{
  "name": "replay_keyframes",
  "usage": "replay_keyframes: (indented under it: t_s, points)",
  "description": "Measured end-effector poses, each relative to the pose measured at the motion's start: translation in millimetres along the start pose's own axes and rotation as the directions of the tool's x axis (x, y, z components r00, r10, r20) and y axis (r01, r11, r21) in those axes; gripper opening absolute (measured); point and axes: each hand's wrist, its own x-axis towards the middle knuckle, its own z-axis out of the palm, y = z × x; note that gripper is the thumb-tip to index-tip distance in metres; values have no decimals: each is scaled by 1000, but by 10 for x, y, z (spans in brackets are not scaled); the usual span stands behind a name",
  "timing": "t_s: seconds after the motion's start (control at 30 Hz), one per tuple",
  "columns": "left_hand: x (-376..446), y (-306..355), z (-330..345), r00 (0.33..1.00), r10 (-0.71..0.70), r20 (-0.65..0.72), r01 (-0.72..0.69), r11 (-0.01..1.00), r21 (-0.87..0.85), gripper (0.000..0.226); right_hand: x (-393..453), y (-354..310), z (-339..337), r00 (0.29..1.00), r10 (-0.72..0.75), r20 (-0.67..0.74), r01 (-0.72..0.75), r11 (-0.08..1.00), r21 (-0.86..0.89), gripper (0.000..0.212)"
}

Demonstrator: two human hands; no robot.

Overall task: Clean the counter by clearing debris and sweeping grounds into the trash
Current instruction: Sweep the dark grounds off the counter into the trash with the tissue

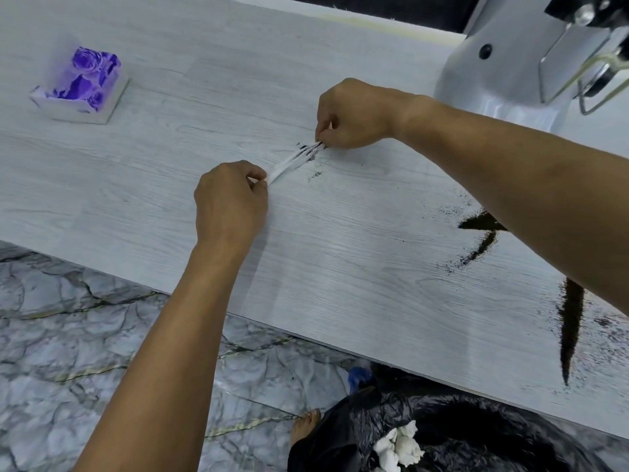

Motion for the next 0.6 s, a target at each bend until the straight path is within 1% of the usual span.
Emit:
replay_keyframes:
  t_s: [0.07,0.17,0.27,0.33,0.4,0.5,0.6]
  points:
    - [-9,-10,11,1000,15,-9,-15,1000,2,20,-34,8,10,1000,5,1,-5,1000,7,19]
    - [-15,-42,39,999,47,-23,-47,999,13,19,-33,10,9,999,31,12,-31,997,74,11]
    - [-25,-57,47,996,92,-10,-92,995,34,19,-12,12,20,999,29,33,-33,992,124,23]
    - [-37,-67,42,992,124,-6,-123,990,64,18,-12,21,48,999,20,50,-25,994,104,26]
    - [-45,-92,39,986,167,-6,-166,982,88,18,-23,34,75,998,12,64,-17,997,74,26]
    - [-64,-126,40,974,226,-15,-224,971,78,17,-60,35,100,997,-18,77,16,999,28,23]
    - [-67,-164,21,966,253,-56,-250,966,62,15,-72,1,103,997,-69,16,69,998,-11,17]
